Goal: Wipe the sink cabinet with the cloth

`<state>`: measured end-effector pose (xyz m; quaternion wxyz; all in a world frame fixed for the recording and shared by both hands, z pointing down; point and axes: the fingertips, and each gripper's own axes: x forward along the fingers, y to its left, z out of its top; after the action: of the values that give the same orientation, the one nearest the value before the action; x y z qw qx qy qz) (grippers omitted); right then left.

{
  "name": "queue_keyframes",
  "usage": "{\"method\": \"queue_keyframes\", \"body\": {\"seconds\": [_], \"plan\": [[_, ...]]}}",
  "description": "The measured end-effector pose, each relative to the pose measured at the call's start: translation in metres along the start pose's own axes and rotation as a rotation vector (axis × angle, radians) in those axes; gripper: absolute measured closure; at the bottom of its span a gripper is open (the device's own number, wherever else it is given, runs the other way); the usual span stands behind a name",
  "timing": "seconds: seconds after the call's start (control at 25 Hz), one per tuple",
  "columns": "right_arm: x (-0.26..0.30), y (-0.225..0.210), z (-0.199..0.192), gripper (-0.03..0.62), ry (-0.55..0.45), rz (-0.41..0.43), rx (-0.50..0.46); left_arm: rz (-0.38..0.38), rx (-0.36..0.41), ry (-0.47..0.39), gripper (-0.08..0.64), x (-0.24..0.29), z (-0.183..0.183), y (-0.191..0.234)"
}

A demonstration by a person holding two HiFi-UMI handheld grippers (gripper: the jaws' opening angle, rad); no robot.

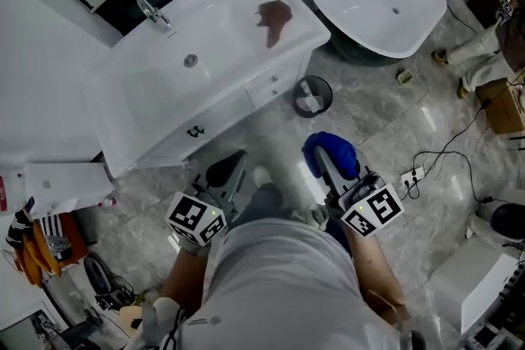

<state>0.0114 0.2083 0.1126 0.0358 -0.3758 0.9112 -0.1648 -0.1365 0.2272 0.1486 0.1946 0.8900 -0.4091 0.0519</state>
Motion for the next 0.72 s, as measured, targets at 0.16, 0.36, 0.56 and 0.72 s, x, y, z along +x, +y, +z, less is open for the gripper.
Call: {"method": "queue_keyframes", "body": {"seconds": [0.16, 0.36, 0.56, 0.72], "plan": [[0.035, 0.000, -0.007, 0.551, 0.023, -0.017, 0.004, -0.023, 0.001, 0.024, 0.548, 0.003, 0.002, 0.037], [0.061, -0.006, -0.015, 0.551, 0.049, -0.019, 0.047, -0.019, -0.004, 0.054, 0.548, 0.009, -0.004, 0.074], [0.073, -0.015, -0.025, 0.551, 0.098, 0.011, 0.059, 0.028, 0.010, 0.097, 0.548, 0.018, -0.013, 0.094], [0.088, -0.032, -0.043, 0.551, 0.158, 0.050, 0.077, 0.060, 0.045, 0.162, 0.548, 0.032, -0.023, 0.113]]}}
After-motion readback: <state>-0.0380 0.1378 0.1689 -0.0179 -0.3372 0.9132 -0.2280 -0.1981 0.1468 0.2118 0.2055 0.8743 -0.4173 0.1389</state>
